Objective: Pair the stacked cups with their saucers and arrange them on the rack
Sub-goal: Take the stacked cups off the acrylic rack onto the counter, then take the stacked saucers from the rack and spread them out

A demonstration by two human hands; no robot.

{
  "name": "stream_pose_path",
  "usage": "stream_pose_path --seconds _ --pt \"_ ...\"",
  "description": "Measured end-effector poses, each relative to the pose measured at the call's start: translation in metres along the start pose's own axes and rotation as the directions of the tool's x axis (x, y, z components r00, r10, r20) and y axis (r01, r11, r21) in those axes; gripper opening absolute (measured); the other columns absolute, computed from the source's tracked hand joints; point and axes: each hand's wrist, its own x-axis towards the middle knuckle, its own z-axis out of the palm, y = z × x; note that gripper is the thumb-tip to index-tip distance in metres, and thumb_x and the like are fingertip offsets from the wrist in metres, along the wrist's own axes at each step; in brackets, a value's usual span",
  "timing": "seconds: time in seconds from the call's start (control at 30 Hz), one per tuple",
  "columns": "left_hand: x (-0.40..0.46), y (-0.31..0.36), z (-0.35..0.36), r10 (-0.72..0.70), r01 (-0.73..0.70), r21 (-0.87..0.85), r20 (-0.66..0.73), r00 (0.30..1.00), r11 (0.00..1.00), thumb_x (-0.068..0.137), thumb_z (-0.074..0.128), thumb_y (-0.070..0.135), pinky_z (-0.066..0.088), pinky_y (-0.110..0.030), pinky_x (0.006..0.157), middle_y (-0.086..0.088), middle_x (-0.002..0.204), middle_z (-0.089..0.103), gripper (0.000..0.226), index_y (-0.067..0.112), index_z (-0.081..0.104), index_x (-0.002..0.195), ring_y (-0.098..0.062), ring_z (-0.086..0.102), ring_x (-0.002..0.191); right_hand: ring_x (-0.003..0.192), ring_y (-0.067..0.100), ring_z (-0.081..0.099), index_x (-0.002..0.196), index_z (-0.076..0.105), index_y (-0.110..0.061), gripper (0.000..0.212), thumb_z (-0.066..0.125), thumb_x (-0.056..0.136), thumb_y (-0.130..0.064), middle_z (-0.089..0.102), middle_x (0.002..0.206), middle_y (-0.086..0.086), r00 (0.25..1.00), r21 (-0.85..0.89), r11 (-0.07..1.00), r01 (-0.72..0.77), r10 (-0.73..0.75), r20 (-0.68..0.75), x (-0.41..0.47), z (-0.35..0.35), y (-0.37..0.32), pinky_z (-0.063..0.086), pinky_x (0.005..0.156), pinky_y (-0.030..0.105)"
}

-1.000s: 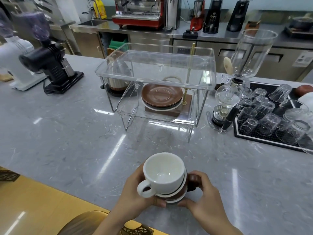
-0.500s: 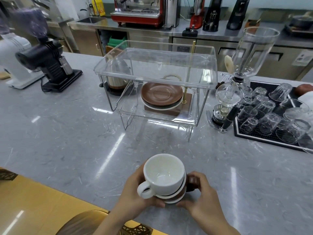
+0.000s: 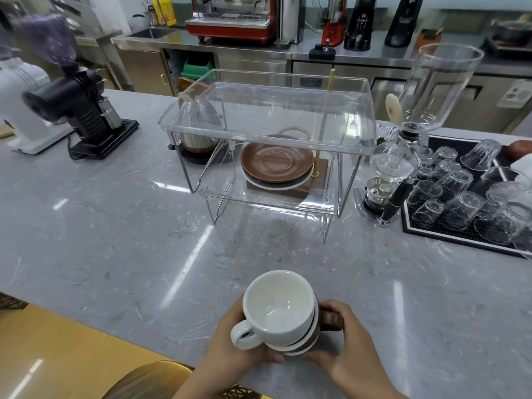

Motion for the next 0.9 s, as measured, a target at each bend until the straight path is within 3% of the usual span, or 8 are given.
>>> stream_pose_path --seconds 0.2,0.27,0.37,0.53,0.6,0.7,0.9 --pt "-0.003 -0.002 0.0 -0.044 0.044 -0.009 0.012 0.999 0.999 0.041 0.103 0.03 0.056 -0.015 0.079 0.021 0.12 0.071 0.097 0.057 0.059 0.123 -0.001 0.069 0.108 0.115 -0.011 0.056 0.124 0.049 -0.047 0.074 0.089 0.067 -0.024 0.057 0.125 -0.037 0.997 -0.05 0.996 0.067 -0.066 0.034 -0.001 -0.01 0.001 0.04 0.094 0.005" --pt "-0.004 0.0 -0.004 -0.048 0.048 -0.007 0.029 0.998 0.999 0.043 0.103 0.028 0.055 -0.013 0.08 0.019 0.12 0.072 0.096 0.057 0.06 0.123 -0.001 0.069 0.108 0.12 -0.011 0.053 0.132 0.044 -0.042 0.078 0.088 0.069 -0.025 0.057 0.129 -0.035 0.995 -0.061 0.996 0.067 -0.062 0.073 -0.001 -0.017 0.002 0.037 0.099 0.006" --pt "-0.006 0.004 -0.01 -0.021 0.021 0.003 0.045 0.999 1.0 0.047 0.1 0.017 0.053 -0.01 0.079 0.018 0.117 0.074 0.094 0.057 0.061 0.123 0.0 0.069 0.106 0.127 -0.01 0.046 0.138 0.035 -0.046 0.081 0.079 0.075 -0.021 0.046 0.139 -0.03 0.983 -0.155 0.983 0.099 -0.073 0.166 -0.001 -0.03 0.0 0.031 0.1 0.002" --pt "-0.012 0.01 -0.025 0.015 -0.017 0.076 0.018 1.0 0.997 0.065 0.092 0.01 0.054 -0.014 0.085 0.013 0.122 0.073 0.085 0.05 0.058 0.131 -0.004 0.07 0.11 0.12 -0.003 0.053 0.134 0.044 -0.046 0.072 0.062 0.08 -0.002 0.054 0.129 -0.029 0.983 -0.232 0.962 0.142 -0.11 0.144 -0.003 -0.053 -0.001 0.037 0.097 0.005" --pt "-0.012 0.01 -0.033 0.036 -0.036 0.123 0.0 0.999 0.992 0.075 0.088 0.014 0.055 -0.026 0.094 0.013 0.124 0.073 0.071 0.046 0.061 0.131 -0.008 0.069 0.115 0.113 -0.002 0.059 0.127 0.053 -0.044 0.066 0.064 0.084 0.005 0.057 0.125 -0.028 0.986 -0.243 0.956 0.165 -0.152 0.07 -0.003 -0.061 -0.004 0.04 0.094 0.006" --pt "-0.01 0.009 -0.043 0.021 -0.009 0.164 -0.068 0.997 0.986 0.082 0.084 0.008 0.057 -0.042 0.097 0.015 0.119 0.075 0.054 0.036 0.068 0.125 -0.009 0.07 0.113 0.102 0.0 0.065 0.115 0.064 -0.04 0.053 0.068 0.086 0.004 0.066 0.112 -0.025 0.983 -0.226 0.959 0.172 -0.183 -0.027 0.003 -0.068 -0.01 0.043 0.088 0.007" --pt "0.009 0.022 -0.05 0.092 -0.045 0.213 -0.216 0.972 0.976 0.086 0.077 0.002 0.058 -0.028 0.093 0.022 0.109 0.076 0.039 0.028 0.072 0.114 -0.005 0.072 0.104 0.098 -0.001 0.065 0.107 0.064 -0.042 0.043 0.071 0.087 -0.005 0.066 0.108 -0.027 0.965 -0.214 0.947 0.24 -0.257 -0.056 0.026 -0.06 -0.033 0.045 0.083 0.006"
